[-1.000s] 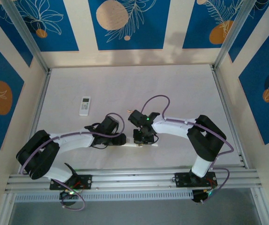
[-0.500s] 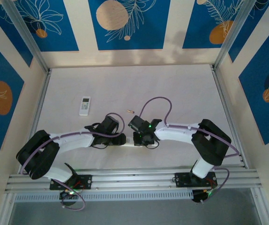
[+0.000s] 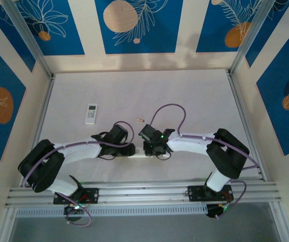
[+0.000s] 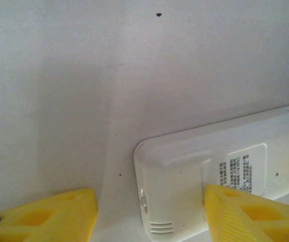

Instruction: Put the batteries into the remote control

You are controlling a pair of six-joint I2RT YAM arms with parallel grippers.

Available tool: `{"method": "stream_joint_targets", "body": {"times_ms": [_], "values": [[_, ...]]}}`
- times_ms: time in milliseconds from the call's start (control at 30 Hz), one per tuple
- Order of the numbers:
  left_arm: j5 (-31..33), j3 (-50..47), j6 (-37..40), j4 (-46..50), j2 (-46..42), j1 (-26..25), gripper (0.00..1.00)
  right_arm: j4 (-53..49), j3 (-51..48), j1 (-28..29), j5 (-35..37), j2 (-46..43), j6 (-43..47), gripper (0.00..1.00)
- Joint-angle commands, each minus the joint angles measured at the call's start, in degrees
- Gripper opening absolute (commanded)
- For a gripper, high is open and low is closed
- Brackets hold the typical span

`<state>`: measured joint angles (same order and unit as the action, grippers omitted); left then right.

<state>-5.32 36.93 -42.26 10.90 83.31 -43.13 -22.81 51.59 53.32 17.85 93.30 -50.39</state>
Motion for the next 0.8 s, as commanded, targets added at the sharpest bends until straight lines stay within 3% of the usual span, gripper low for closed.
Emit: {"method": "stream_joint_targets", "body": {"times_ms": [0,767], "values": [[0.8,-0.1,-0.7,-2.4,2.9,0.4,0.6,5.2,-1.4,-1.2,1.6,-2.0,0.1,0.29],[0.3,-0.1,-1.0,-2.8,3.3,0.4,0.6,-1.3,-3.3,-0.4,-3.8,-5.3,-4.2,0.21]]}}
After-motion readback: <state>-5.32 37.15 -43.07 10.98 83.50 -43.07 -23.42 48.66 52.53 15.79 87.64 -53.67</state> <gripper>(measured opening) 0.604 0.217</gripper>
